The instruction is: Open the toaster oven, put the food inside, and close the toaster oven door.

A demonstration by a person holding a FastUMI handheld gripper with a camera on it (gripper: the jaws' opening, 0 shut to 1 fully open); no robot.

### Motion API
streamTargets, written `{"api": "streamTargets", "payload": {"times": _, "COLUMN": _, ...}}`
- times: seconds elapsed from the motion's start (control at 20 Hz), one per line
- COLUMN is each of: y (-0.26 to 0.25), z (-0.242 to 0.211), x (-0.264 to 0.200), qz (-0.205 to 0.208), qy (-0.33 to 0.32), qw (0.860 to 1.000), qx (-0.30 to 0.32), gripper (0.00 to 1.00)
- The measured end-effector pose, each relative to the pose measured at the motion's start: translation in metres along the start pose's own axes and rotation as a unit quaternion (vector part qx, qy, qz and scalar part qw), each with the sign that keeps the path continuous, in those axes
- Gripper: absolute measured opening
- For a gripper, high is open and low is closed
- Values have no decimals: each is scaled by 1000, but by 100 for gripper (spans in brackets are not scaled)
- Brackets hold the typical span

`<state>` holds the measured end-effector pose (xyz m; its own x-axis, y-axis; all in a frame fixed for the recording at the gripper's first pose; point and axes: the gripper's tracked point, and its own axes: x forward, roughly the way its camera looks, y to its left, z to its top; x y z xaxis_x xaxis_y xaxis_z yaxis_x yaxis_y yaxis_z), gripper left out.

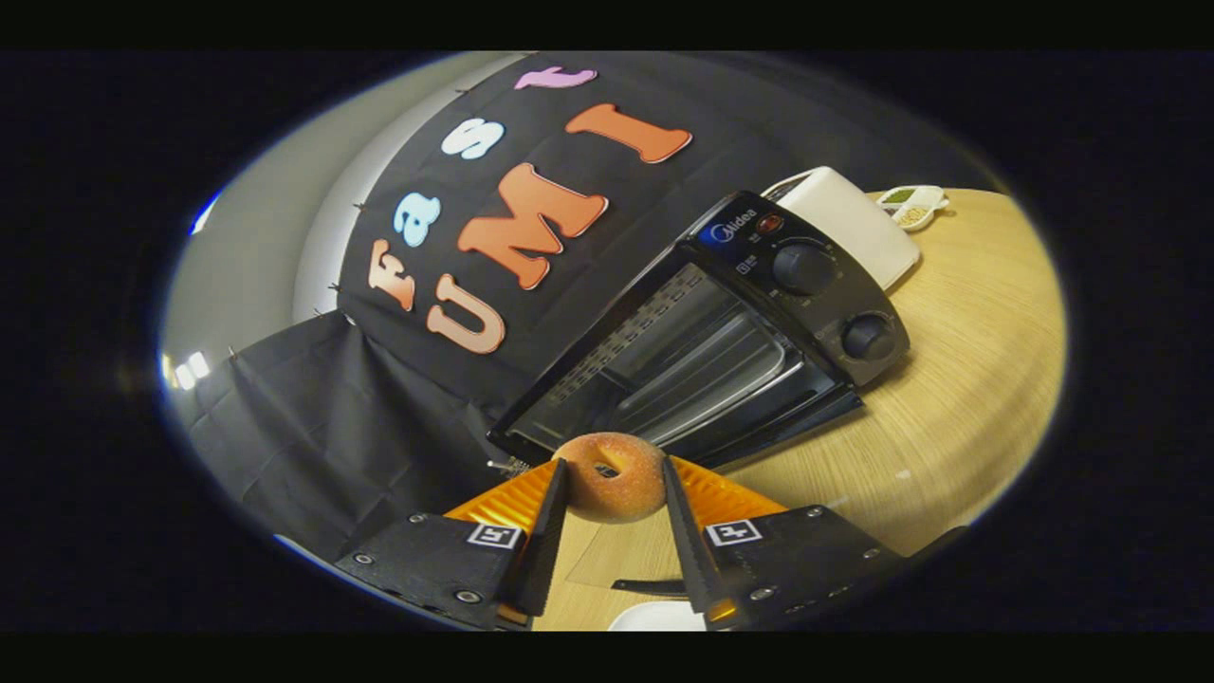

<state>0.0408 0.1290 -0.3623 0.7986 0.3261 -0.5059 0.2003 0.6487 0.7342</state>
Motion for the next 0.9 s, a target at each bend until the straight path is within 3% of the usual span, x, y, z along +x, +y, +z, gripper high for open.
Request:
{"api": "streamTargets", "payload": {"times": 0.4, "y": -12, "z": 37, "x": 56, "qz": -42, "qy": -16, "qw": 998, "qx": -41, "gripper": 56}}
{"api": "streamTargets", "payload": {"times": 0.9, "y": -46, "z": 49, "x": 96, "qz": -88, "qy": -37, "qw": 993, "qx": -75, "gripper": 58}}
